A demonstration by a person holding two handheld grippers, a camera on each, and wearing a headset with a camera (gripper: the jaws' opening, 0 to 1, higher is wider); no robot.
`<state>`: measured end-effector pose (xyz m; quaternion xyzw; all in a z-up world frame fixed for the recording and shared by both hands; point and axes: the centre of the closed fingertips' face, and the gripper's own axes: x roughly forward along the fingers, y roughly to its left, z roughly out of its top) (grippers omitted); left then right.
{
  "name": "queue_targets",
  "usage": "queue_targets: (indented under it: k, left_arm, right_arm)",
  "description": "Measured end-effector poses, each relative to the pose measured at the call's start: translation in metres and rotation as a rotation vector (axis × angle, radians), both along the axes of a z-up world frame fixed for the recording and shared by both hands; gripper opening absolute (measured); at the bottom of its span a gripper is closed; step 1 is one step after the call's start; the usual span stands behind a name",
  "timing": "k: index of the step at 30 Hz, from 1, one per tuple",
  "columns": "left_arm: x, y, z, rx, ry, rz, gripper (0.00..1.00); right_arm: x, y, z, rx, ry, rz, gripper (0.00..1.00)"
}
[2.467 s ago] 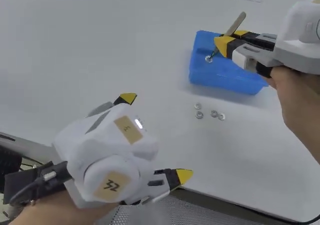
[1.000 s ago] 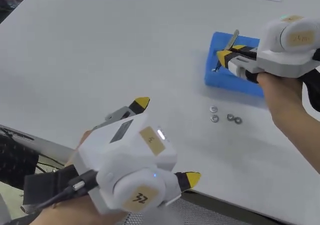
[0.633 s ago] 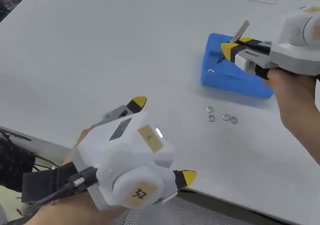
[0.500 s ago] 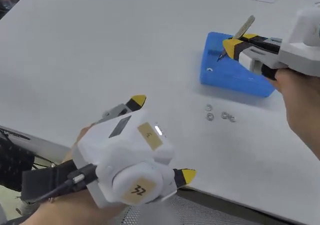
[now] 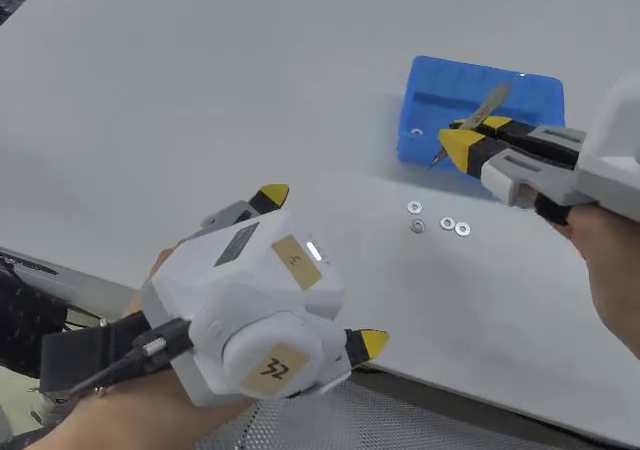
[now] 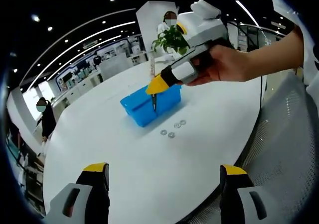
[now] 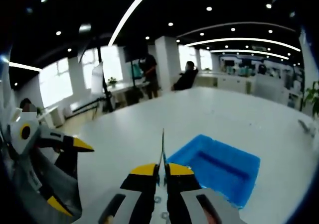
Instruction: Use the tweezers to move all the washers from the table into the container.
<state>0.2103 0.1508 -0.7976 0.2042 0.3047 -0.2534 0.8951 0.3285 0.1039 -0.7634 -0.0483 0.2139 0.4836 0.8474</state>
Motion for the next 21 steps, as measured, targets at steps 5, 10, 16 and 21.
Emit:
queue_targets:
  k: [5, 10, 16, 21]
  left_arm:
    - [0.0, 0.0, 0.0, -0.003, 0.002, -0.003, 0.94]
    - [0.0, 0.0, 0.0, 0.001, 0.002, 0.0, 0.94]
    - [-0.001, -0.001, -0.001, 0.002, 0.006, -0.005, 0.93]
    - [-0.002, -0.001, -0.001, 0.003, 0.01, -0.006, 0.93]
  right_arm:
    - [-0.007, 0.003, -0.014, -0.021, 0.024, 0.012, 0.04]
    - [-0.01, 0.007, -0.024, -0.039, 0.033, 0.026, 0.04]
    - [-0.009, 0.006, -0.036, -0.087, 0.014, 0.042, 0.04]
    - [-0.009, 0.006, -0.041, -0.099, 0.015, 0.043, 0.04]
